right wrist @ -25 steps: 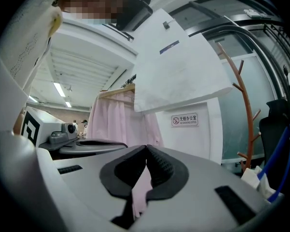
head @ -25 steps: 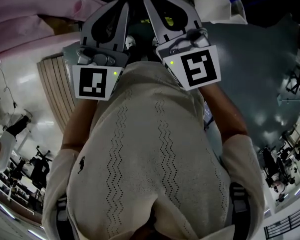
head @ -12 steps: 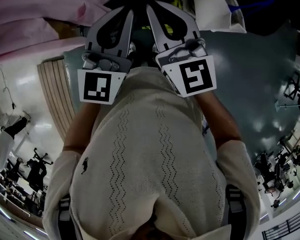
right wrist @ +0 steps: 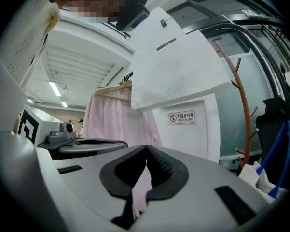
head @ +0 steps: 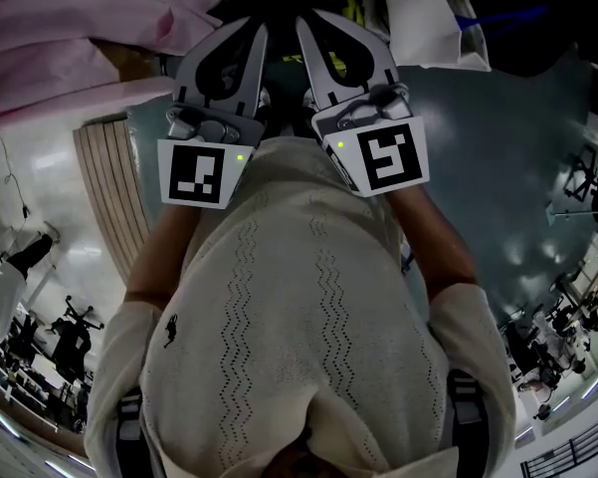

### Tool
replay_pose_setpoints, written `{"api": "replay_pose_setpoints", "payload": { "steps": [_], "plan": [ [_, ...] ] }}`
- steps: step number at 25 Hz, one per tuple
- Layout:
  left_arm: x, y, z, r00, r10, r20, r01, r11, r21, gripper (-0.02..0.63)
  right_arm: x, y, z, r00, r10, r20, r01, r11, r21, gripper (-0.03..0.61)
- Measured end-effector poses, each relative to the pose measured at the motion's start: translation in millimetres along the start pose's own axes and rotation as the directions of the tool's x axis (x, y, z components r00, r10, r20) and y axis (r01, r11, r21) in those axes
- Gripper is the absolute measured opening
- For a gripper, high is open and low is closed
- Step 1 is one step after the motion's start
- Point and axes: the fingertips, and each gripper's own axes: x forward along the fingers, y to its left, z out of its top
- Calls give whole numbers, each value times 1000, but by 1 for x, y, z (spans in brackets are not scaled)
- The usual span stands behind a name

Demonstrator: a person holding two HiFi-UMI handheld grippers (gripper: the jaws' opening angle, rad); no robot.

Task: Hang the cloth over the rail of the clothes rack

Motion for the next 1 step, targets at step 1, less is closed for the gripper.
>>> {"api": "replay_pose_setpoints", "payload": {
  "steps": [1],
  "plan": [
    [0, -1, -1, 1000, -1, -3, 1, 1000, -1, 14, -1, 0, -1, 1000, -2, -3, 2, 1000, 1, 18]
  ]
}}
